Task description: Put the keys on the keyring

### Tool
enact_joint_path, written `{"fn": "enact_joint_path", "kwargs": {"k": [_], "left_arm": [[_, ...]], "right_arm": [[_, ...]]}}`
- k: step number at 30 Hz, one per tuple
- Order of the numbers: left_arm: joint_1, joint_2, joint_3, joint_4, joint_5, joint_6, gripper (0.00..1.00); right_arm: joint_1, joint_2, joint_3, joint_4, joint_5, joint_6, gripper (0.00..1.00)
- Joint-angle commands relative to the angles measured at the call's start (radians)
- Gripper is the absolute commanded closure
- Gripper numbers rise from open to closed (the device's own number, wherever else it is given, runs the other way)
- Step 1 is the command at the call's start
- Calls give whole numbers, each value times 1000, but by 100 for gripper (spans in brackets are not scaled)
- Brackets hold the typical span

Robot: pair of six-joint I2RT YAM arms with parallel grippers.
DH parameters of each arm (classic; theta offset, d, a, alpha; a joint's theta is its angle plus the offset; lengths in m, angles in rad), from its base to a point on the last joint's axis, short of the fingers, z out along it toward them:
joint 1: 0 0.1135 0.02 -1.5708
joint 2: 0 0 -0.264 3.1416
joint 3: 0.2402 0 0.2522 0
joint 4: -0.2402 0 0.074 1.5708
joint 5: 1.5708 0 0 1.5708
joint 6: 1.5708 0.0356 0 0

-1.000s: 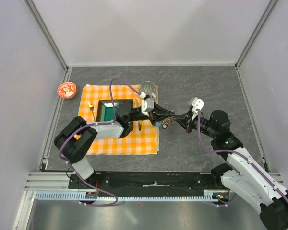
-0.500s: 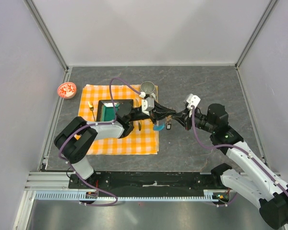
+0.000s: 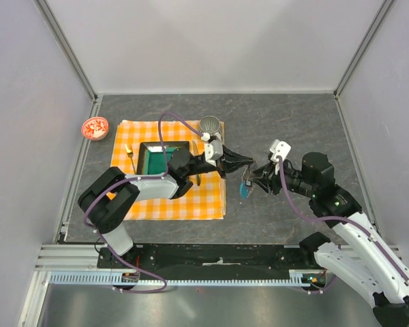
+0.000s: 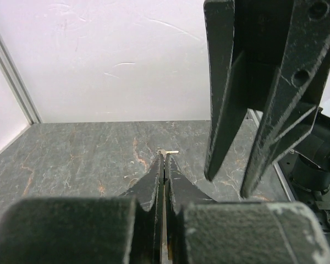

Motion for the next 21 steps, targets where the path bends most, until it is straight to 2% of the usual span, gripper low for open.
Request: {"fn": "enact_joint_path", "kwargs": {"k": [1,5,8,14,21], "left_arm": [[2,-26,0,133,-25,28,98],[9,-23,-10,167,4,3,98],[12,-28,-11,176,23,-6,98],[18,-34,-16,194,44,-11,98],[24,-37,-28,242,59,-29,98]], "right_arm": [[0,-43,75,-78,167,33,61],[-1,-40,87,-78,290,28,59],[-3,-17,90,-63,293,15,59],[-23,12,61,37,215,5,56],[-136,57,17,123,46,40,55]]}}
